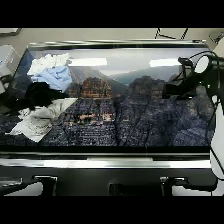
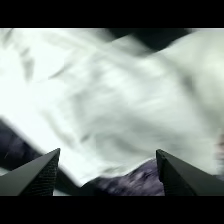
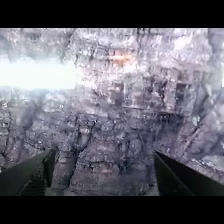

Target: Fold the clothes and pants, and hang the long-sleeved shirts on hangers.

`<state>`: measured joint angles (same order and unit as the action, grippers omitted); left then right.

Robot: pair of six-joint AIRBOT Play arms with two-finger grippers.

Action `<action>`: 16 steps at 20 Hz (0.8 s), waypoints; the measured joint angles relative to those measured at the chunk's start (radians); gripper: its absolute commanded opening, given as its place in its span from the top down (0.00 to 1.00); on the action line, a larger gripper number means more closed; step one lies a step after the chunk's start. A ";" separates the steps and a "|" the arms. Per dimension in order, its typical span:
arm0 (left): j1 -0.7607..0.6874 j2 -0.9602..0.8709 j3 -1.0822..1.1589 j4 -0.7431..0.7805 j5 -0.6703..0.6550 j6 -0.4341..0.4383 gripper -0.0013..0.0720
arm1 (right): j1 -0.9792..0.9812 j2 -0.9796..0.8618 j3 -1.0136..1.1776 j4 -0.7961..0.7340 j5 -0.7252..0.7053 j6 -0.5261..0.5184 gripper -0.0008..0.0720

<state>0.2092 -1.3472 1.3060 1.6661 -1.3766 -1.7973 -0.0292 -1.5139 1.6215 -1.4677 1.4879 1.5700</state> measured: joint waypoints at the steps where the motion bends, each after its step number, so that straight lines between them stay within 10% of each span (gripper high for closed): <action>1: 0.061 0.000 -0.023 -0.045 -0.022 0.003 0.01 | 0.000 -0.004 0.000 0.003 -0.004 -0.007 0.06; 8: 0.229 -0.024 -0.224 -0.343 0.216 0.037 0.02 | 0.000 -0.011 0.000 0.076 0.019 -0.019 0.06; 9: 0.226 -0.035 -0.243 -0.362 0.251 0.039 0.27 | 0.000 -0.011 0.000 0.081 0.027 -0.022 0.06; 10: 0.219 -0.045 -0.258 -0.380 0.281 0.040 0.88 | 0.000 -0.011 0.000 0.086 0.035 -0.022 0.06; 16: 0.124 0.058 -0.217 -0.517 0.350 0.138 0.95 | 0.000 0.028 0.001 0.075 0.039 -0.021 0.06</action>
<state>0.3336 -1.2896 1.0889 1.1488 -1.0267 -1.6588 -0.0288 -1.4857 1.6222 -1.3930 1.5269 1.5494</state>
